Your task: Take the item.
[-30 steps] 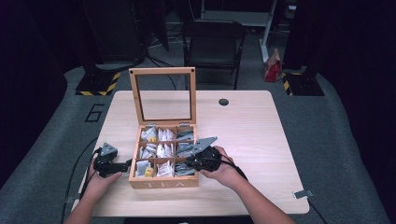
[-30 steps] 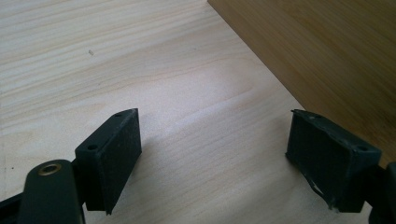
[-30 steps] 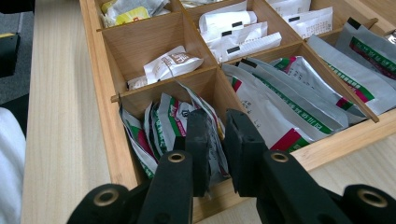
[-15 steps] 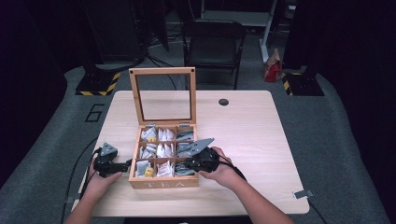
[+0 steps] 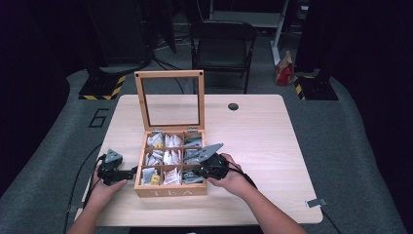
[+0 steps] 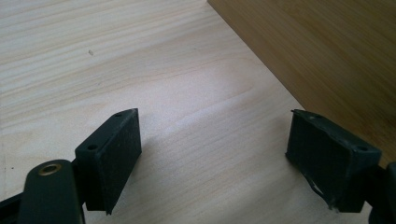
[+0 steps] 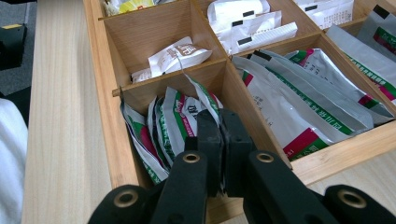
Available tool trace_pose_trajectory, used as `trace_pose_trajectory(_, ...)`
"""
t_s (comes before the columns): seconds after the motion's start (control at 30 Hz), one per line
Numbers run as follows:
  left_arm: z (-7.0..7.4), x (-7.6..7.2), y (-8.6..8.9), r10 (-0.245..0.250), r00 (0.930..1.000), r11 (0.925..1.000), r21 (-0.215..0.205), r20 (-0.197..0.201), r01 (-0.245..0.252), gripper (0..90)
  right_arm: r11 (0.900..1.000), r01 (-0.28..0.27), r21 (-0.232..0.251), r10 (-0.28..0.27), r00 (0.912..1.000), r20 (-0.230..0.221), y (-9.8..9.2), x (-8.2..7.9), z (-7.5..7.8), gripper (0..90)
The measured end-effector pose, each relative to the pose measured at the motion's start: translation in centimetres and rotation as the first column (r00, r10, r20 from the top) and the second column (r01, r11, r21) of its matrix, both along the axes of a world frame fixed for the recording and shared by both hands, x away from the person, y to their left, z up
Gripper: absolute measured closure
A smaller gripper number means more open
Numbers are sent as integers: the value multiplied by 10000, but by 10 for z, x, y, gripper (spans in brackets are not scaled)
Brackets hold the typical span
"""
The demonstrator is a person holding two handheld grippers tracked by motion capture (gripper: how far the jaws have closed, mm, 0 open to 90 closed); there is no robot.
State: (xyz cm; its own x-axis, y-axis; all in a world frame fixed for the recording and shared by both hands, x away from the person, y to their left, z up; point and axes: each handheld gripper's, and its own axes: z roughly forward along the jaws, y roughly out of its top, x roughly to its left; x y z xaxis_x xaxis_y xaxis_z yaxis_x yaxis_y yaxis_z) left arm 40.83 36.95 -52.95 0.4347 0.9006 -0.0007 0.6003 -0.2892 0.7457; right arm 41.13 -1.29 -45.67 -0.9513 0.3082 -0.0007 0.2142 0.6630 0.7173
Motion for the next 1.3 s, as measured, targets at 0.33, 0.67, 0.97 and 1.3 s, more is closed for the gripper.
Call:
trace_pose_trajectory(0.33,0,0,0,5,10000,10000,-18,-11,-5,174,10000,23,76,-23,10000,-45,-1,1,2,893)
trace_pose_trajectory(0.67,0,0,0,0,10000,10000,-2,0,0,175,9999,51,128,-53,9999,100,-2,0,13,898)
trace_pose_trajectory(0.97,0,0,0,-23,10000,10000,17,15,23,174,9998,133,138,-136,9997,185,-4,-1,23,899)
trace_pose_trajectory(1.3,0,0,0,-18,10000,10000,-9,8,18,174,9994,240,233,-245,9994,224,-5,-1,35,900)
